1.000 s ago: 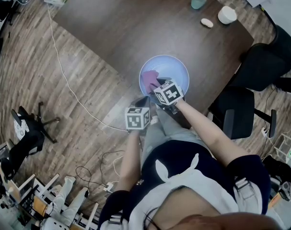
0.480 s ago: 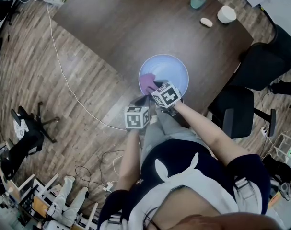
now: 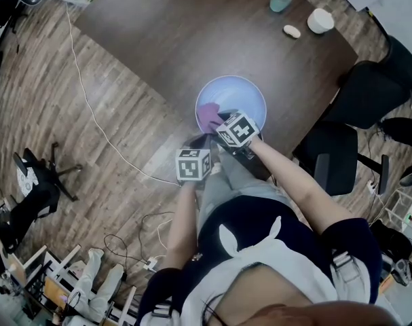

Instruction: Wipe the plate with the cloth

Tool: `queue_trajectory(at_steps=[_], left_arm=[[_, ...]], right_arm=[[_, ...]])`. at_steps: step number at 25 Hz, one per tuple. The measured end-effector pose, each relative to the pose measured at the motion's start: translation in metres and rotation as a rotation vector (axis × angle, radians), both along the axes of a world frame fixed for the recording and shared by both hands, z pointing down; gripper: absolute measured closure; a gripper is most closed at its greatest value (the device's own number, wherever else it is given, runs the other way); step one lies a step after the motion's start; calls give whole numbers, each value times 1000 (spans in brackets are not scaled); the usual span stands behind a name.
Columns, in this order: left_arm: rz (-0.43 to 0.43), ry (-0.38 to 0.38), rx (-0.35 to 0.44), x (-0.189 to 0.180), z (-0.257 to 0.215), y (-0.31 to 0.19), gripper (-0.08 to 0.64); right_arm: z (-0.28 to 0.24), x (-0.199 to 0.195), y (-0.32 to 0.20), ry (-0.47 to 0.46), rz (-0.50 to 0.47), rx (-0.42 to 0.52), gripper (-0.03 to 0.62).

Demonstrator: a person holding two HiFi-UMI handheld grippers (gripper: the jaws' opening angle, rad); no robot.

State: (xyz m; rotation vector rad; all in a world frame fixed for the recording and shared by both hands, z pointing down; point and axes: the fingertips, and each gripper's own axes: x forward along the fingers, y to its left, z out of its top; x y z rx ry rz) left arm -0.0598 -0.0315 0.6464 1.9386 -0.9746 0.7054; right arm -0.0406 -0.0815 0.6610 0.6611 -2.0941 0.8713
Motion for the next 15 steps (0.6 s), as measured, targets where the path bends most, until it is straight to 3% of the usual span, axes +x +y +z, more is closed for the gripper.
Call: queue_trajectory(at_steps=[15], left_arm=[[1, 7, 1, 0, 1, 0, 555]], right_arm=[[2, 18, -3, 4, -10, -35, 459]])
